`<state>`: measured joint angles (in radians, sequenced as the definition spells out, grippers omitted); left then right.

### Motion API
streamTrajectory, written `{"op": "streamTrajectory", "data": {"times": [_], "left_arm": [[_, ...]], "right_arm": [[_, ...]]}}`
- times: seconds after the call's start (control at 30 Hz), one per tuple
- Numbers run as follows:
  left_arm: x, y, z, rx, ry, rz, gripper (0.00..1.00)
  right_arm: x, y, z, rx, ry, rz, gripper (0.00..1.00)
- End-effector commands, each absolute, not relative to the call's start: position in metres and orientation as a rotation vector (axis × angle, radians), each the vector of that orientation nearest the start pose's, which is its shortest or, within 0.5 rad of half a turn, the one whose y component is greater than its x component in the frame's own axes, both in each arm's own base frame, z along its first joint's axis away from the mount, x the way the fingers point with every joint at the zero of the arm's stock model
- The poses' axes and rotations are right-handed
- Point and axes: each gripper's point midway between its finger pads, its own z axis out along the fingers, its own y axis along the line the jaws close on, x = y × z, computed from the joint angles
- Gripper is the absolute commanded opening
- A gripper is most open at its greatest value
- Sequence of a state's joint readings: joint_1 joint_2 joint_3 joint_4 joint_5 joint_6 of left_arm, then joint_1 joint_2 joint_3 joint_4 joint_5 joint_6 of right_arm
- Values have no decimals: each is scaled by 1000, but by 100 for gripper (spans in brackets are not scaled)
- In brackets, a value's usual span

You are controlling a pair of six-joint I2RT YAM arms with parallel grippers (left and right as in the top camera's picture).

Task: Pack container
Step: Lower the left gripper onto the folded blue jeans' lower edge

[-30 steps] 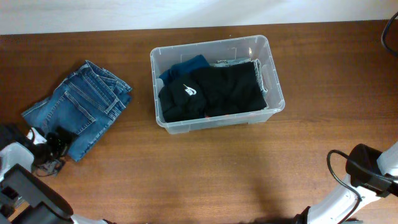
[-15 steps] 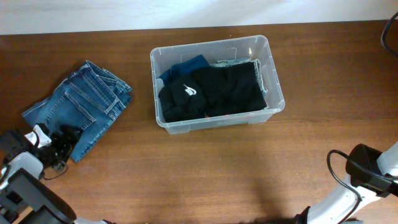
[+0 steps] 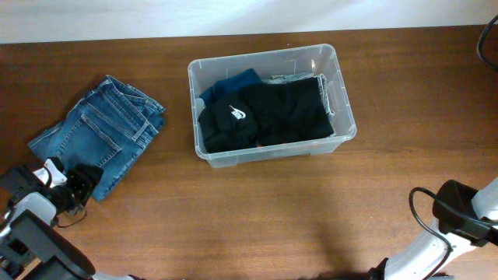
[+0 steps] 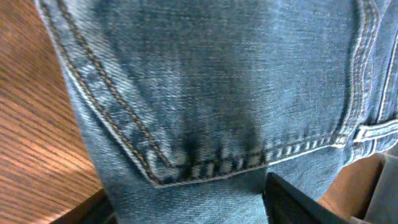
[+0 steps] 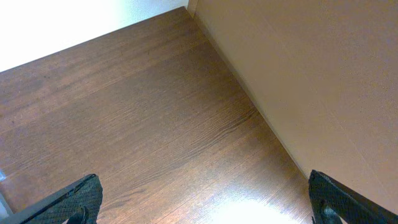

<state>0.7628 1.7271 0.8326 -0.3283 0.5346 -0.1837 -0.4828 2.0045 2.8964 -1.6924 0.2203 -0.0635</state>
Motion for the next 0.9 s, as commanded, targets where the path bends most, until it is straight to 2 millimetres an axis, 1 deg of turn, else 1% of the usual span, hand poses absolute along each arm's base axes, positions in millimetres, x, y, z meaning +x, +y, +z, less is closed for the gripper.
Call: {"op": "streamTrajectory", "data": {"times": [0.0, 0.17, 0.27, 0.47, 0.53, 0.6, 0.67, 0.7, 0.73, 0.77, 0.83, 0.87], "left_arm": [[290, 153, -11, -1133, 2437, -603, 62], [291, 154, -10, -1128, 2432, -604, 62], [296, 152, -7, -1106, 2412, -632, 61], [318, 142, 14, -982, 2303, -791, 61], [321, 141, 18, -959, 2284, -815, 61], [321, 141, 18, -959, 2285, -813, 61], [321, 141, 18, -959, 2285, -813, 54], [321, 141, 18, -959, 2284, -813, 45], [321, 141, 18, -960, 2284, -813, 33], [321, 142, 18, -964, 2282, -812, 22], [319, 145, 18, -974, 2276, -809, 9], [317, 147, 18, -987, 2271, -807, 3]], "right_arm": [[341, -223, 406, 615, 2338, -528, 99], [341, -223, 406, 615, 2338, -528, 98], [341, -223, 406, 615, 2339, -528, 98], [341, -223, 406, 615, 2338, -528, 98], [341, -223, 406, 615, 2338, -528, 98], [341, -223, 406, 615, 2338, -528, 98], [341, -223, 406, 615, 2339, -528, 98], [341, -223, 406, 615, 2338, -528, 98], [341, -223, 406, 615, 2338, -528, 98], [341, -223, 406, 615, 2338, -528, 98], [341, -223, 406, 615, 2338, -528, 98], [341, -223, 406, 615, 2338, -528, 98]]}}
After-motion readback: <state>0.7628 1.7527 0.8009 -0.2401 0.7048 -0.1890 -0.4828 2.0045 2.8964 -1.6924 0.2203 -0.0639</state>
